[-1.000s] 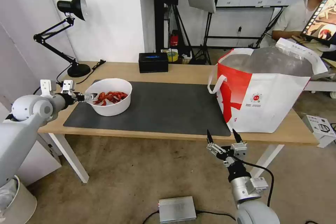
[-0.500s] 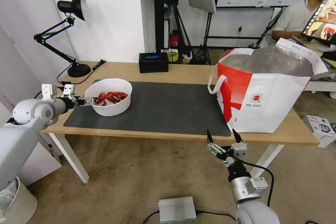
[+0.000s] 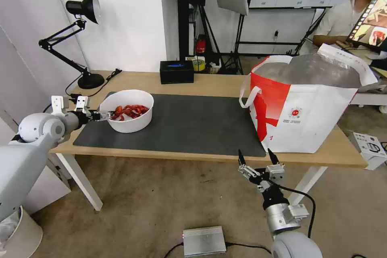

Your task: Pick up the trash from the table and place it into the takeout bag.

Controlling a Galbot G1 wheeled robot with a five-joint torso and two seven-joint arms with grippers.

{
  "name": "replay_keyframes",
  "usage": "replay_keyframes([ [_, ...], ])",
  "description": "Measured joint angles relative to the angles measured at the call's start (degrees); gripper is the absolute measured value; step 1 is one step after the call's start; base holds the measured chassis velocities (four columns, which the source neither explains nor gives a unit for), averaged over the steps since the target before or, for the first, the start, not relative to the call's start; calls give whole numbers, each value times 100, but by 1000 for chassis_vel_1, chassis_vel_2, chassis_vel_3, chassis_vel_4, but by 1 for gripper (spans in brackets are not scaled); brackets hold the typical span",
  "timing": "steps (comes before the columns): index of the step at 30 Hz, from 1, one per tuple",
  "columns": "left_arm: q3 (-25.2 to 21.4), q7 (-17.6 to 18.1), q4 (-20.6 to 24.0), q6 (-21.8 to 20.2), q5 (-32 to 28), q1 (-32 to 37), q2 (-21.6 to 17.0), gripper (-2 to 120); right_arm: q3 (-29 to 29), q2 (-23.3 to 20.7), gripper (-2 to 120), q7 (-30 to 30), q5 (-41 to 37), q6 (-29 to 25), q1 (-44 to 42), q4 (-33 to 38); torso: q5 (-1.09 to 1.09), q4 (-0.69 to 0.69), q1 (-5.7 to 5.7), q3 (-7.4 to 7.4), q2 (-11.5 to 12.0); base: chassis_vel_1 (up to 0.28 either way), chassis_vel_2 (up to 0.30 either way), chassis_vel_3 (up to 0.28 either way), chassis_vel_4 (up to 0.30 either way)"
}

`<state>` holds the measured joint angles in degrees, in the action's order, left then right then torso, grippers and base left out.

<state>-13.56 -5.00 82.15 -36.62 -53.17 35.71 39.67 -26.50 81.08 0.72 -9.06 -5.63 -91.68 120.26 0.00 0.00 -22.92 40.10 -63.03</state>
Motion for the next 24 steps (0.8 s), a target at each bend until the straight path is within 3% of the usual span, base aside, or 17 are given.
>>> replay_keyframes([
  [4, -7, -2, 16, -3, 9, 12, -5, 56, 0, 0, 100, 0, 0, 0, 0, 0, 0, 0, 0, 0, 0, 0, 0, 0, 0],
  [7, -10, -3, 31, -4, 21, 12, -5, 38, 0, 0, 100, 0, 0, 0, 0, 0, 0, 0, 0, 0, 0, 0, 0, 0, 0],
  [15, -13, 9, 70, -11, 37, 26, 9, 15, 0, 0, 100, 0, 0, 0, 0, 0, 0, 0, 0, 0, 1, 0, 0, 0, 0],
  [17, -22, -3, 94, -11, 39, 31, 9, 4, 0, 0, 100, 0, 0, 0, 0, 0, -1, 0, 0, 0, 0, 0, 0, 0, 0],
  [24, -39, 4, 142, -14, 33, 35, 5, 0, 0, 0, 100, 0, 0, 0, 0, 0, -1, 0, 0, 0, 0, 0, 0, 0, 0],
])
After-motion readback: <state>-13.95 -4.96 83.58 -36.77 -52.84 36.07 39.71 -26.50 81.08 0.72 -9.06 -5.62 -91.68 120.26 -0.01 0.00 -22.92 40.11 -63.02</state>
